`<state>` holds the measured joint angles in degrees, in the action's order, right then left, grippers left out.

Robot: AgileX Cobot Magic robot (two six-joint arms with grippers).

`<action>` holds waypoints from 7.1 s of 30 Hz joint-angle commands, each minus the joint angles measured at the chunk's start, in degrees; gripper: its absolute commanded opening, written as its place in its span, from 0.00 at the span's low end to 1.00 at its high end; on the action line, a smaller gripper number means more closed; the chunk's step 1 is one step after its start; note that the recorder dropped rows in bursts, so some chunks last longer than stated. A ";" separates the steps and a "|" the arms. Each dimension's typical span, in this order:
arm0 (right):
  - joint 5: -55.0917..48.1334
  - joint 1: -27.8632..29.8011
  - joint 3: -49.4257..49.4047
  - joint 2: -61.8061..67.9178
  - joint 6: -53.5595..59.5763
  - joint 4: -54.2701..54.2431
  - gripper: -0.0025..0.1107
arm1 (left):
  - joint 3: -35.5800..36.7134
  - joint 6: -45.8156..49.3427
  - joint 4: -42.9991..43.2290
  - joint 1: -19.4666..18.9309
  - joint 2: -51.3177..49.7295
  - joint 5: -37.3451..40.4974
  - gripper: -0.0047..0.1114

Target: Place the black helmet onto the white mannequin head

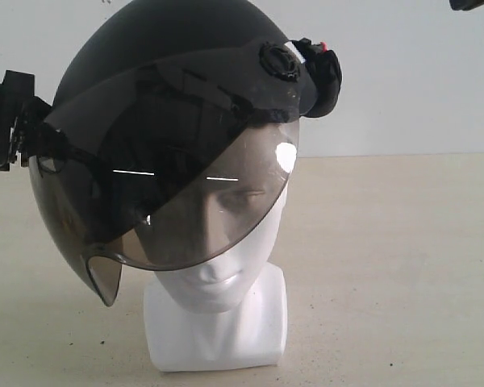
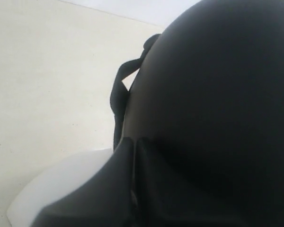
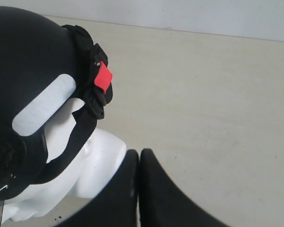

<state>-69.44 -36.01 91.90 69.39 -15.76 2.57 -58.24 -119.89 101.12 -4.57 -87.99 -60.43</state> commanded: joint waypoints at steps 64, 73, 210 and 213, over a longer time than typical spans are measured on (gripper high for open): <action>16.81 15.49 -11.88 7.92 40.99 -48.69 0.43 | -1.07 -0.31 -1.91 -12.86 5.85 -9.54 0.08; 17.83 15.49 -11.88 11.99 41.69 -48.72 0.43 | -1.07 -0.31 -1.91 -12.86 5.61 -9.54 0.08; 7.11 4.05 -7.24 12.41 34.33 -47.64 0.02 | 1.60 -0.31 -1.17 10.67 11.58 -9.54 0.08; 5.82 4.05 -7.24 12.41 34.23 -47.64 0.02 | 2.91 -0.31 -1.17 10.67 12.20 -9.54 0.08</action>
<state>-60.55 -31.44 85.59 80.62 18.53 -48.89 -57.34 -119.89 91.98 5.79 -75.27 -72.34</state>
